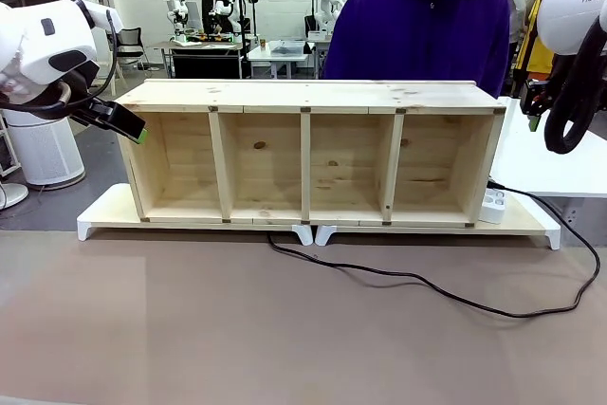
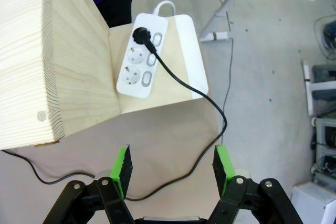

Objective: Perform cable management.
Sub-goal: Release the Power Cable when the human grasps it.

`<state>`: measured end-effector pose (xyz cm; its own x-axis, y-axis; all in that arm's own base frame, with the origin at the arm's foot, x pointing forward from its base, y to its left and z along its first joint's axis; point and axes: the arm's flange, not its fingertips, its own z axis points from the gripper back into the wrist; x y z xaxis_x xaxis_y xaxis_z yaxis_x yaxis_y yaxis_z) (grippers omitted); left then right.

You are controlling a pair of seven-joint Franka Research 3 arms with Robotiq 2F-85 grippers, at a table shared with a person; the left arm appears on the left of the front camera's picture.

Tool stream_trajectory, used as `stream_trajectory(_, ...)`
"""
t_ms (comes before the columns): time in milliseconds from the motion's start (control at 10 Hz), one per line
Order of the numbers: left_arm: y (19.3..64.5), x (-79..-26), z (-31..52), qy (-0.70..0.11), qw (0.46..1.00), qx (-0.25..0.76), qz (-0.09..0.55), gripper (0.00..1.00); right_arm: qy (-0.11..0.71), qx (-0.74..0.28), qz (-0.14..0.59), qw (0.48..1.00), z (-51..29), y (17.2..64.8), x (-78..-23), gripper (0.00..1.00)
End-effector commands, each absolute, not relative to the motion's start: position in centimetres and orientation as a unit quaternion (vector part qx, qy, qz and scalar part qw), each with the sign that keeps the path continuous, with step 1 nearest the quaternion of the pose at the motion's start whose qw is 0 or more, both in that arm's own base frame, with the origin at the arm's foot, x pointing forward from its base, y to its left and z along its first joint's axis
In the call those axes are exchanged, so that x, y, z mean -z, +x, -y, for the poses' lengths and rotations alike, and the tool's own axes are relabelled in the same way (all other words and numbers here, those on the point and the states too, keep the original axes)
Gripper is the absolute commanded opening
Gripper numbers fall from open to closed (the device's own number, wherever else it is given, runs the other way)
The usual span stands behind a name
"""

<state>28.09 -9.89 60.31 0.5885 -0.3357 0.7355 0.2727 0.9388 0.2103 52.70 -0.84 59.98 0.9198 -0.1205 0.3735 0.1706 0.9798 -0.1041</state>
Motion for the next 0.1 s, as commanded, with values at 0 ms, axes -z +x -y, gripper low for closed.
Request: stream_trajectory(0,28.24,-60.28,9.98,0.038,0.888,0.173,0.425,1.0,-0.067,0.075,0.187,0.977,0.85,52.67,-60.04,0.8)
